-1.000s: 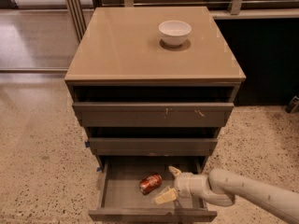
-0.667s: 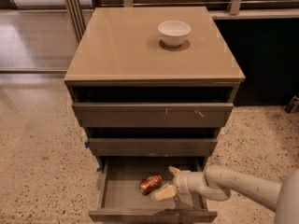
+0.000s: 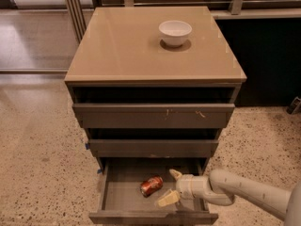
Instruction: Pick coke can from bottom drawer and place on counter
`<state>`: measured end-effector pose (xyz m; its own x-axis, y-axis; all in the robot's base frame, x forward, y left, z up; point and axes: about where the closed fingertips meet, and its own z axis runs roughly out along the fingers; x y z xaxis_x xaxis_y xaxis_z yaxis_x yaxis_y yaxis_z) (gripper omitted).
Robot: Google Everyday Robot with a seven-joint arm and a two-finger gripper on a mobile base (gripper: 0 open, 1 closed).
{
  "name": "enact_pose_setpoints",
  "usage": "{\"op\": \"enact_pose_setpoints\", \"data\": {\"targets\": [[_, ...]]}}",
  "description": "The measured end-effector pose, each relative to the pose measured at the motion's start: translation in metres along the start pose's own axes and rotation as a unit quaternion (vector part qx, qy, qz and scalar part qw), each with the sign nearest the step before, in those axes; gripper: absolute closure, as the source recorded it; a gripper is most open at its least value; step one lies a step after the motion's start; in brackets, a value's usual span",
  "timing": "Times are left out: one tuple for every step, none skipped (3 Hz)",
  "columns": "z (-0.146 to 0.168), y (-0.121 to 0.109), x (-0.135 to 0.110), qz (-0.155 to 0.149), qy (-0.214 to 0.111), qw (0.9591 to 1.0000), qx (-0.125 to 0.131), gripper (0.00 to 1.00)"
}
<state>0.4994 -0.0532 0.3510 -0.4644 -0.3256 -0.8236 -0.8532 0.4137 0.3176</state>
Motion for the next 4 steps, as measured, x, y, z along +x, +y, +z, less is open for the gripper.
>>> {"op": "enact_pose_setpoints", "data": {"targets": [[0.014, 0.006, 0.008, -0.042, -0.009, 0.9980, -0.045, 0.00], [0.035, 0.005, 0.012, -0.082, -0.005, 0.9913, -0.103, 0.00], [0.037, 0.008, 0.006, -0.084, -0.010, 0.9898, -0.114, 0.00], [0.043, 0.006, 0.021, -0.075, -0.014, 0.9903, -0.116, 0.00]]}}
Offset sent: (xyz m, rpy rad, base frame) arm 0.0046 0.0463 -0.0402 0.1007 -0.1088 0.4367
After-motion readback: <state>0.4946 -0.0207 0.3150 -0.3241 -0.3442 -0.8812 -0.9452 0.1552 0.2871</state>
